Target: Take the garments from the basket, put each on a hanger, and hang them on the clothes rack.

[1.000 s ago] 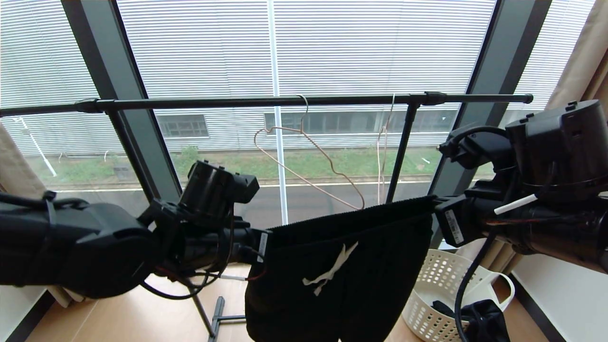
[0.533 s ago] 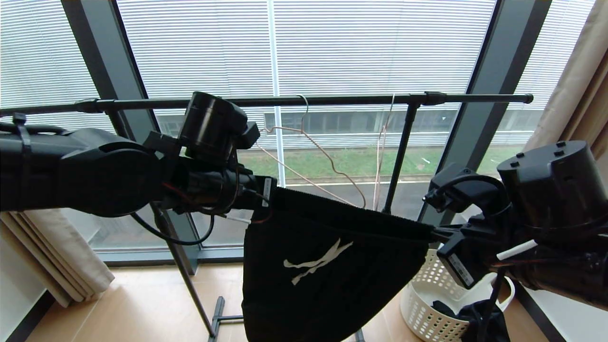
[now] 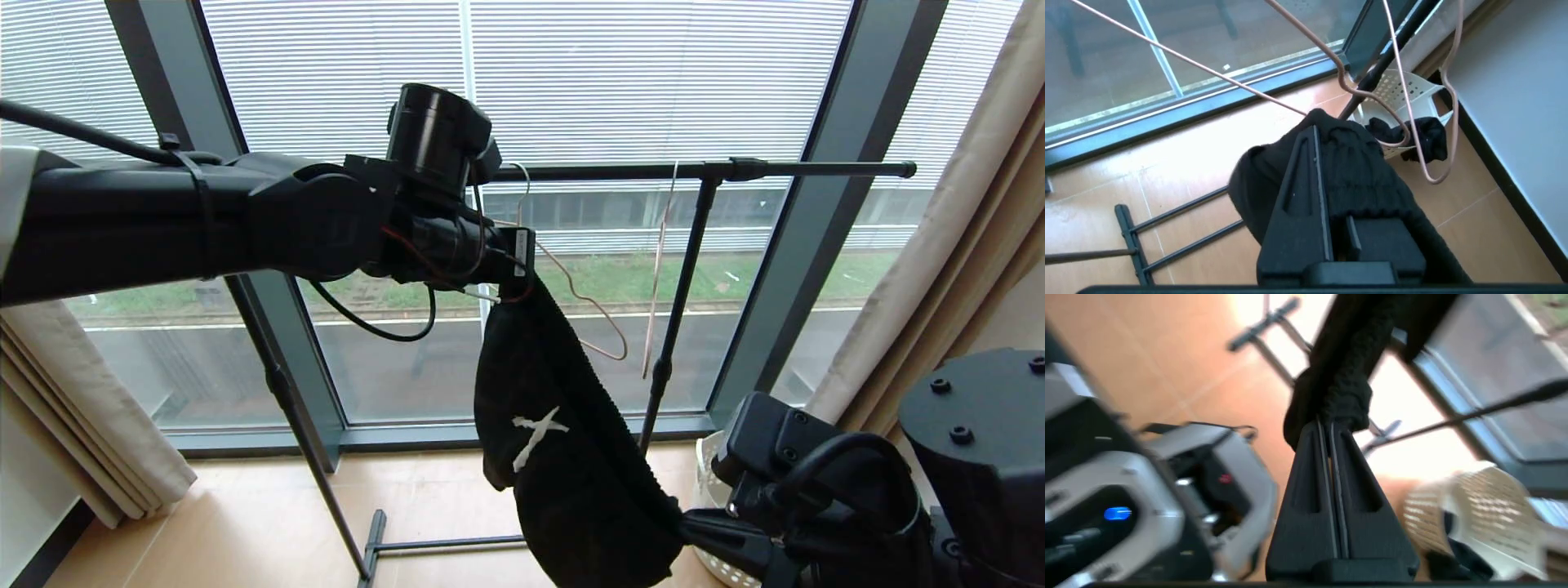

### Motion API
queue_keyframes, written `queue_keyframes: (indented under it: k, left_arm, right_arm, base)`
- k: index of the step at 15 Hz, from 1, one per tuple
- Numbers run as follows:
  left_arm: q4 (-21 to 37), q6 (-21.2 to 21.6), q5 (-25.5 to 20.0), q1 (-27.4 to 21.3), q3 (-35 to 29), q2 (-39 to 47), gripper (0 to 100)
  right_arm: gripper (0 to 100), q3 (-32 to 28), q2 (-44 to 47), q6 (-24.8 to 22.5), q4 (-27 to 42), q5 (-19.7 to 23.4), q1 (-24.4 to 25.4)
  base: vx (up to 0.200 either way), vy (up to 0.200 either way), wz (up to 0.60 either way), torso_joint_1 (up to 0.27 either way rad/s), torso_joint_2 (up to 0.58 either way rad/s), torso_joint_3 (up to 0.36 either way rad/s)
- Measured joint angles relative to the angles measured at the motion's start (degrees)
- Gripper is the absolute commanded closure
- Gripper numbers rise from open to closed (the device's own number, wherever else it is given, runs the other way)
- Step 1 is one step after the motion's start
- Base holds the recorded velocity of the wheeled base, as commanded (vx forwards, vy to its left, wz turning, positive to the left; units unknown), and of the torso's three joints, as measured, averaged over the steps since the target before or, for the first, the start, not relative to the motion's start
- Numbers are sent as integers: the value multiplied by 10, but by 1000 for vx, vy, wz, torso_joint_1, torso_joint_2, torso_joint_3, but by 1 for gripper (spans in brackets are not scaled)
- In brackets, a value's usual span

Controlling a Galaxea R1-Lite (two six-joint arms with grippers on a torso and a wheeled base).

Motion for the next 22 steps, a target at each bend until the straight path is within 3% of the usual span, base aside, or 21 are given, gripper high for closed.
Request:
queue_keyframes:
  k: [2, 6, 12, 15, 18, 20, 22]
  left_arm:
    - [2, 0, -1, -5, -27, 22, 100]
    - [1, -2, 1, -6, -46, 42, 100]
    - [1, -13, 2, -7, -46, 43, 100]
    - [2, -11, 2, -7, -45, 38, 100]
    - [3, -11, 1, -7, -38, 28, 100]
    - [2, 4, 1, -5, 0, 6, 100]
    - [2, 43, 1, 1, 63, -35, 100]
  right_arm:
    - [100, -15, 7, 50, -2, 24, 35]
    - [100, -51, 28, 150, -17, 26, 80]
    - [100, -56, 54, 217, -116, 27, 99]
    - [100, -26, 55, 205, -144, 31, 99]
    - [100, -12, 48, 123, -99, 22, 73]
    - [100, -8, 43, 53, -37, -17, 23]
    - [100, -10, 46, 12, -18, -69, -44]
  base:
    - [0, 0, 0, 0, 0, 0]
    - [0, 0, 0, 0, 0, 0]
    - [0, 0, 0, 0, 0, 0]
    - [0, 0, 0, 0, 0, 0]
    - [0, 0, 0, 0, 0, 0]
    - [0, 0, 0, 0, 0, 0]
    - [0, 0, 0, 0, 0, 0]
